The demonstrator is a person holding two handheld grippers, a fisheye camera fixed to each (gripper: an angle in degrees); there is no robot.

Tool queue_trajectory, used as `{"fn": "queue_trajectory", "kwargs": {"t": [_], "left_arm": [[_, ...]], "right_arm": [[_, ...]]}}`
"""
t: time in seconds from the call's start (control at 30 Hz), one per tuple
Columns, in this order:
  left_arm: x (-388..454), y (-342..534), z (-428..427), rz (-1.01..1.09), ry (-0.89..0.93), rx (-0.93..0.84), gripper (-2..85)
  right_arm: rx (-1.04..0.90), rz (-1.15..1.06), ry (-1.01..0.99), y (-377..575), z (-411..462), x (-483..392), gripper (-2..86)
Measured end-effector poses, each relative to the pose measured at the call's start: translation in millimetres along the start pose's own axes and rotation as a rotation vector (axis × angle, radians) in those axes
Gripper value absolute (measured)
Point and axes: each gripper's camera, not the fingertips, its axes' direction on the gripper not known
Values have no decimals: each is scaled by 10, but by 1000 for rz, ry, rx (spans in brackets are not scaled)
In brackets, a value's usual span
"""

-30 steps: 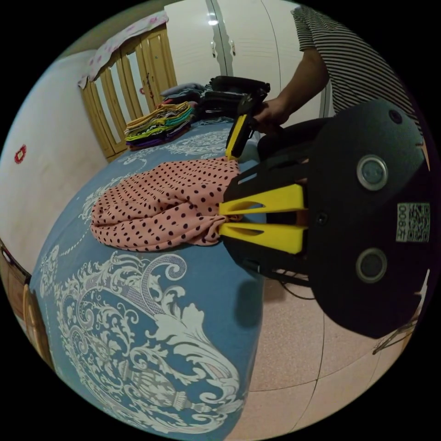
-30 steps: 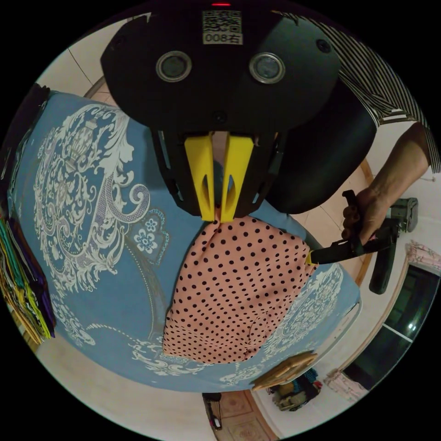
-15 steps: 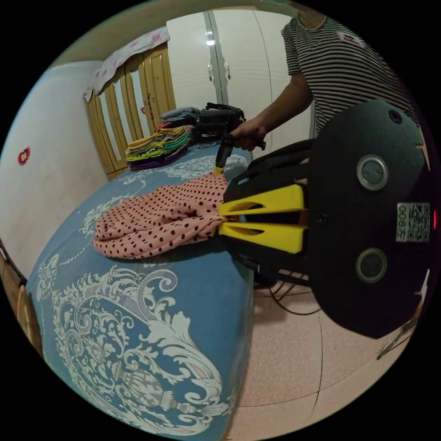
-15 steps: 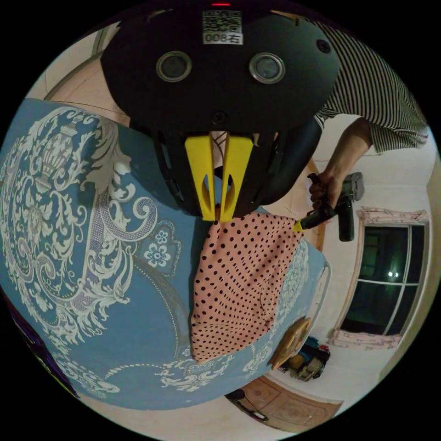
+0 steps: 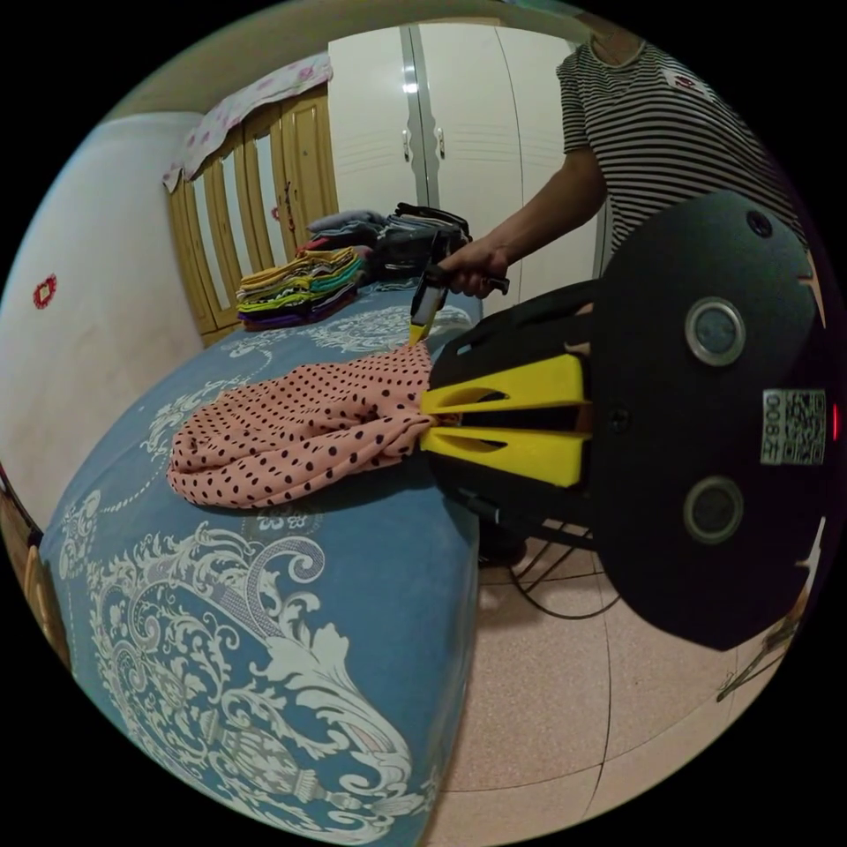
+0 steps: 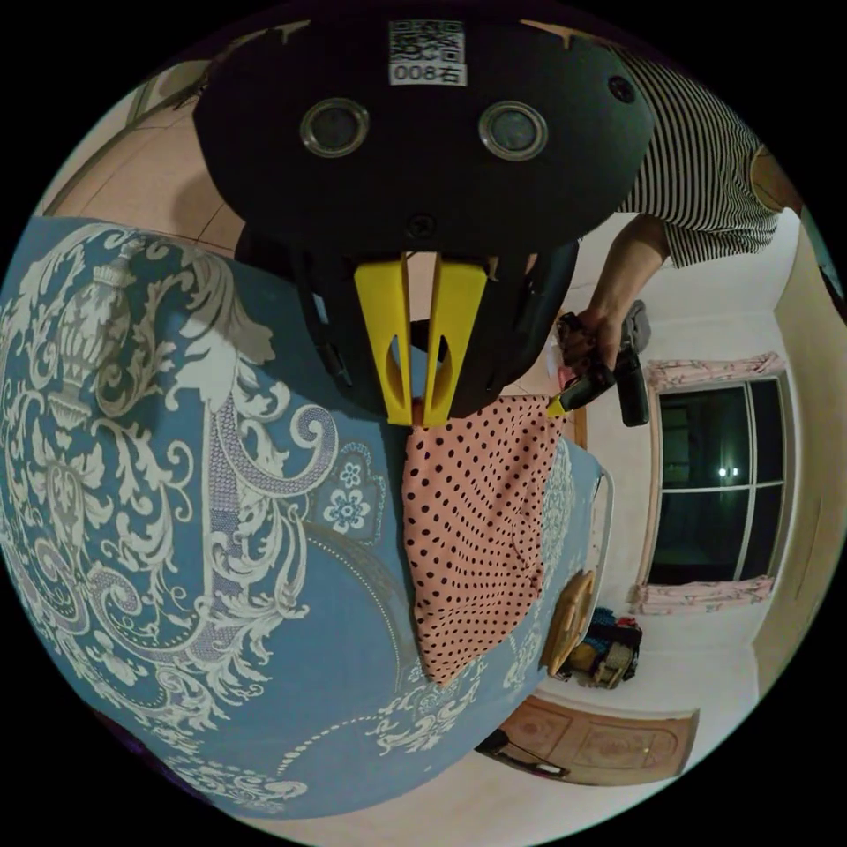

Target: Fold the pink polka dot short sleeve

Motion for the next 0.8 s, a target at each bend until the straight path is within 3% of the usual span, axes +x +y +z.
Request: {"fn": "queue_trajectory", "kwargs": {"t": [0.27,0.8], "left_arm": [[99,-71,-169,-11,12,5,30],[237,-314,-602,-66,124,55,29]], "right_arm": [[30,65,-69,239,-204,449,14],[-63,73,-529,446,418,313,81]]}}
